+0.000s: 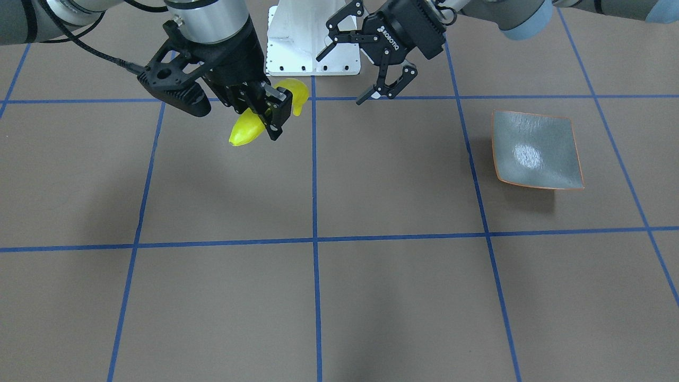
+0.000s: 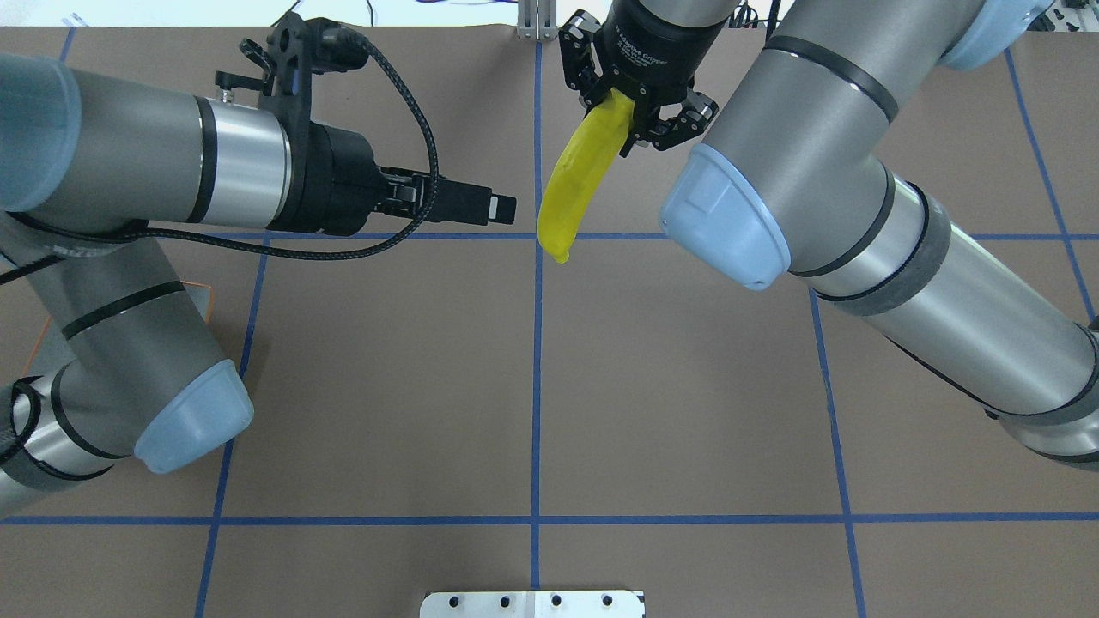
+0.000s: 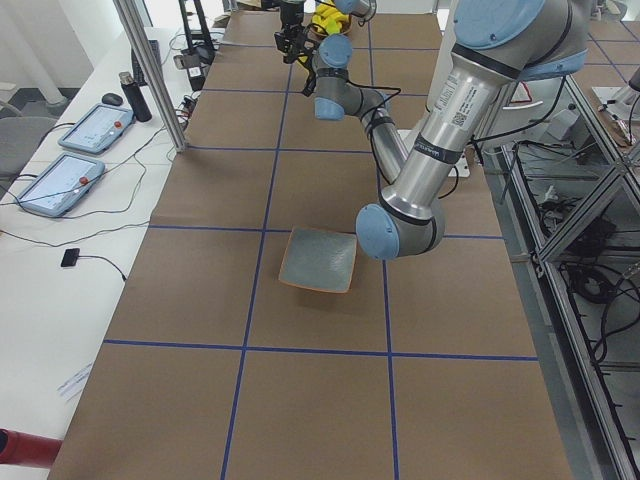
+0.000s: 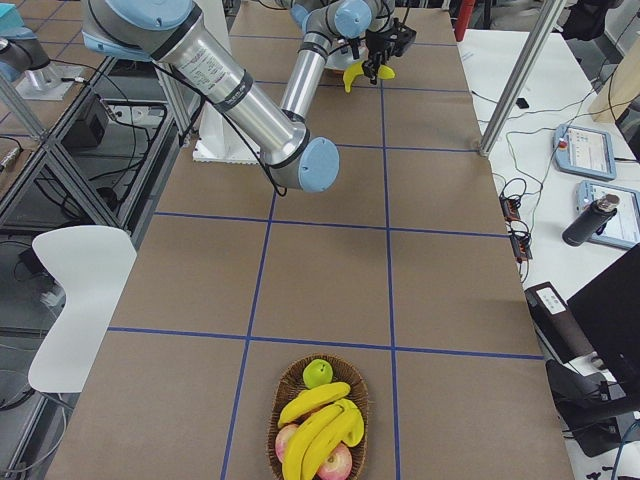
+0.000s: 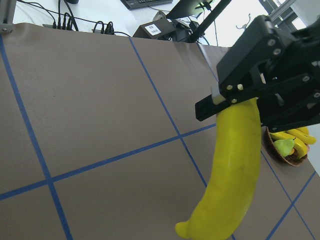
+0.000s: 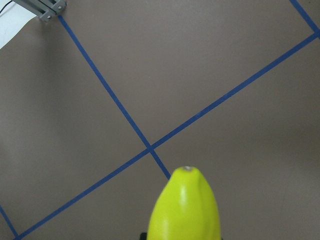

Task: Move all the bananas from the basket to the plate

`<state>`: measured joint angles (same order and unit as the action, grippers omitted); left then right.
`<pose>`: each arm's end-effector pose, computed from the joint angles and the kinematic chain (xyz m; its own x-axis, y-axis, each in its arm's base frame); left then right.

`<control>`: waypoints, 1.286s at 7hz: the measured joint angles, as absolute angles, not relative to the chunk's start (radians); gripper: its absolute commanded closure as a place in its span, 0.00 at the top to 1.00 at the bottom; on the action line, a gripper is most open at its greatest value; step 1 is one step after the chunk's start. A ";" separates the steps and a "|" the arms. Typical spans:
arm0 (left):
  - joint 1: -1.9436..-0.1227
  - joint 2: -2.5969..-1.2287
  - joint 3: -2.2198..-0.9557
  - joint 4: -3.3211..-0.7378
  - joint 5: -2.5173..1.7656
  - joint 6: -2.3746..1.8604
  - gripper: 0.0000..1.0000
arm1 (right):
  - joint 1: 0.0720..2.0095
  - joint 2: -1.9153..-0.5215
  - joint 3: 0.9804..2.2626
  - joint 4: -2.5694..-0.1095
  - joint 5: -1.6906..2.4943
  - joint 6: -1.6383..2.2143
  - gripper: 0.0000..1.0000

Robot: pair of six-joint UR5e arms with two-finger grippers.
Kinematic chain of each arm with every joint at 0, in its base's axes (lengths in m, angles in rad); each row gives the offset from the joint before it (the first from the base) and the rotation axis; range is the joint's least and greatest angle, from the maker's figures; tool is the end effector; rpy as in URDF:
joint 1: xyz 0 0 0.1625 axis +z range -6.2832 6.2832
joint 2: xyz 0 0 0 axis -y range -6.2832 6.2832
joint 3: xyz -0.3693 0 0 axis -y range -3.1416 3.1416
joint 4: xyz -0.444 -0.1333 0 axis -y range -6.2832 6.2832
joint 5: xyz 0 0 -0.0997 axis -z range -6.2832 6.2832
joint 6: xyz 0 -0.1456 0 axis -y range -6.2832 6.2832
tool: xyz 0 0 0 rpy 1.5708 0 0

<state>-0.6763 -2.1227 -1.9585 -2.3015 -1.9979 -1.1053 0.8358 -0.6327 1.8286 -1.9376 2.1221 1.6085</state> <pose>0.4048 -0.4184 0.0061 0.0422 0.4900 -0.8707 0.2566 0.8369 0.4834 -0.3729 -0.4976 -0.0220 0.4386 0.5331 0.7235 -0.3898 0.8382 -0.3814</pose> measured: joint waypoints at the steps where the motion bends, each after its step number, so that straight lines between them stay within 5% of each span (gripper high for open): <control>1: -0.655 -2.126 -1.959 -2.333 -1.997 -1.105 1.00 | 0.828 -0.641 1.839 -1.878 2.123 1.608 0.00; 9: -0.624 -2.129 -1.970 -2.413 -2.004 -1.109 0.95 | 0.743 -0.768 1.987 -1.638 2.123 1.575 0.00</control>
<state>-0.6243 -2.1291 -1.9700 -2.4128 -2.0044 -1.1095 0.7427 -0.7677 1.9874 -1.6380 2.1230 1.5752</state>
